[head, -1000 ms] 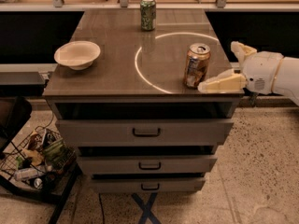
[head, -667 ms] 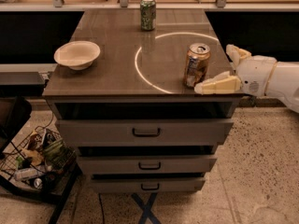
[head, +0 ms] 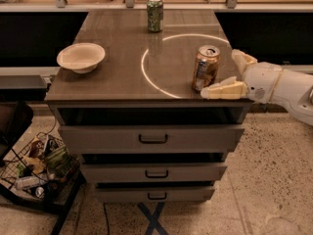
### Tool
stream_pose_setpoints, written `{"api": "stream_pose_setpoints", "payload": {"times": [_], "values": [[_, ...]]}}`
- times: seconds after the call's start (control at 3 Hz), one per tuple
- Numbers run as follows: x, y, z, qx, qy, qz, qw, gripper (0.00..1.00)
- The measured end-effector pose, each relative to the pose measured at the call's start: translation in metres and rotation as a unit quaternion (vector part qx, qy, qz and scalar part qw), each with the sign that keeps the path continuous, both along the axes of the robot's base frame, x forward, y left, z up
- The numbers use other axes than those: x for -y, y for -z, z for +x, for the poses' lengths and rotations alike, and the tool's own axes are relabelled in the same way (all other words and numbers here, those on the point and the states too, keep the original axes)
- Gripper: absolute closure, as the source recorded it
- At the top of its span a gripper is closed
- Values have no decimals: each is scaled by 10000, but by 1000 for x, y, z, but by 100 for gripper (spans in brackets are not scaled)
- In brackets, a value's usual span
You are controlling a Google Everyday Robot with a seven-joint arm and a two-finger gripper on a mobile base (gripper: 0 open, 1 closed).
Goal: Move orange can near green can
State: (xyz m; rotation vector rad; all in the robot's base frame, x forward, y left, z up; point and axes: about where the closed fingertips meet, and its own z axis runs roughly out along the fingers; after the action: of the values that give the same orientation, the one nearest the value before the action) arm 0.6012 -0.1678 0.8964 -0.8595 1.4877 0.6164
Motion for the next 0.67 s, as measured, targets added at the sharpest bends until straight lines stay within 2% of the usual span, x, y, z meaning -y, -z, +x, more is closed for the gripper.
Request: {"api": "stream_pose_setpoints", "payload": {"times": [0.33,0.67], "values": [[-13,-6,5,239,-283,176,9992,0],[-14,-6,5,245,-295,180,9991,0]]}}
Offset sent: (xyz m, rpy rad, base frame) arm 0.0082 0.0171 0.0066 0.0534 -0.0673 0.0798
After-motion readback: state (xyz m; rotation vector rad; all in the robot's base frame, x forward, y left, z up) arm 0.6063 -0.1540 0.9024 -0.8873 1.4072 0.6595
